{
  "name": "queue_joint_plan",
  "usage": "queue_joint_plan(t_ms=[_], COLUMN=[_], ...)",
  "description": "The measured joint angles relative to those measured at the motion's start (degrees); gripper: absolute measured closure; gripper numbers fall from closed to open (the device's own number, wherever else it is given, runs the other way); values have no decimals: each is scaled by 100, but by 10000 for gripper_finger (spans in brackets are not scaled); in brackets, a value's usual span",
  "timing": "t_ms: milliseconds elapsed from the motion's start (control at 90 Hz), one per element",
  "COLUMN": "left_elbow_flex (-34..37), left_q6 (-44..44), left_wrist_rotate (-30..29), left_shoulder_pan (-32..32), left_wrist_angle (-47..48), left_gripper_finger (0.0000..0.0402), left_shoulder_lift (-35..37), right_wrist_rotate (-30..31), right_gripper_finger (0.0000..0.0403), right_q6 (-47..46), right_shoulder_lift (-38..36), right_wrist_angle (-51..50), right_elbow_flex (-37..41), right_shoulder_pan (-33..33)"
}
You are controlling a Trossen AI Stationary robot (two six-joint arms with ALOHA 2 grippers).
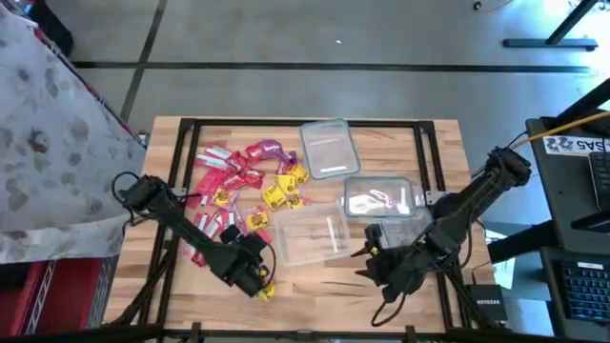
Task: Sort candy
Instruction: Put the pink candy into the top rectangular transparent food container
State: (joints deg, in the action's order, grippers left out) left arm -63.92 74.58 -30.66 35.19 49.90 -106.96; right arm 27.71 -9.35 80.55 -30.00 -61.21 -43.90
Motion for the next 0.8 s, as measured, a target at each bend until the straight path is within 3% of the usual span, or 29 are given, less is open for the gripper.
queue_joint_plan(t_ms=[144,256,444,622,711,800], left_elbow_flex=[533,904,1058,1062,933,646], left_q6=[-341,-663,-929,-900,-828,-777], left_wrist_rotate=[-76,235,573,653,763,1114], left_shoulder_pan=[-274,-471,-580,-536,-500,-479], left_wrist_angle=[-1082,-2006,-2746,-2749,-2343,-1315], left_gripper_finger=[235,239,303,385,392,394], left_shoulder_lift=[41,65,74,66,112,271], right_wrist_rotate=[-30,-33,-499,-731,-632,-428], right_gripper_finger=[210,210,210,210,210,210], right_q6=[62,58,15,-114,-169,-241], right_shoulder_lift=[276,555,974,1111,1113,1111], right_wrist_angle=[46,100,602,1066,1077,1068], right_elbow_flex=[0,2,2,2,2,2], right_shoulder_pan=[2,2,-2,-127,-271,-449])
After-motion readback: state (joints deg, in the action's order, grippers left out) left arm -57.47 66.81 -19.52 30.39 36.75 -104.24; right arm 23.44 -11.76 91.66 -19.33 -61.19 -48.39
